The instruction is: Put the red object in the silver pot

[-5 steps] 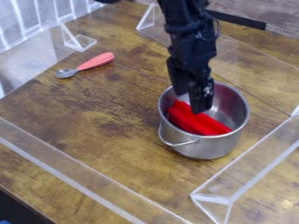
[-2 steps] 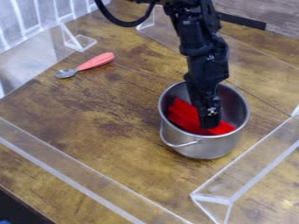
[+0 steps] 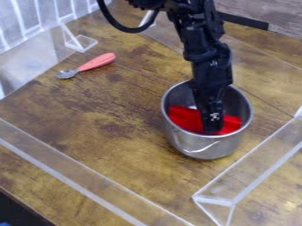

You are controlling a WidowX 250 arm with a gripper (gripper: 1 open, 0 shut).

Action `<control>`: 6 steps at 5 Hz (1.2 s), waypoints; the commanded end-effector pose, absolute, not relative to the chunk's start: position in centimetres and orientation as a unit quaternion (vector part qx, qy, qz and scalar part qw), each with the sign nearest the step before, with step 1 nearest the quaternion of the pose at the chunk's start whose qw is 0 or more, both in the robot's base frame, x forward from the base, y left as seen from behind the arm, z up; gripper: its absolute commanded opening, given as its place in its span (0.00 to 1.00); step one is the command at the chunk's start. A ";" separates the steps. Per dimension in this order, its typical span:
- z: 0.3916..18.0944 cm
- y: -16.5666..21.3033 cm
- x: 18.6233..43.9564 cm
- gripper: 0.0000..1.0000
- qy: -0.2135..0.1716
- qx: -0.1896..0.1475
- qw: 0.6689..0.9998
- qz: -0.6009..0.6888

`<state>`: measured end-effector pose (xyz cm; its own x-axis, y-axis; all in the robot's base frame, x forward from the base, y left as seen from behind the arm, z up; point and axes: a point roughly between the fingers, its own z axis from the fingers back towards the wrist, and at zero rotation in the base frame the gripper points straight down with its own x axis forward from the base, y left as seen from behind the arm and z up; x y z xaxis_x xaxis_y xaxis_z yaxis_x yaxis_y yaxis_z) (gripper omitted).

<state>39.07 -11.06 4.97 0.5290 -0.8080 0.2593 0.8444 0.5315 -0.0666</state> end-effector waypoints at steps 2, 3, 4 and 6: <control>7.0 -10.5 39.7 0.00 -0.134 -0.097 0.867 -0.471; 7.3 -10.2 39.7 0.00 -0.139 -0.106 0.867 -0.467; 7.5 -10.0 39.6 0.00 -0.144 -0.117 0.867 -0.463; 7.5 -10.8 39.2 0.00 -0.153 -0.140 0.865 -0.456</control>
<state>38.98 -10.79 5.05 0.5584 -0.7527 0.3488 0.8261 0.5432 -0.1502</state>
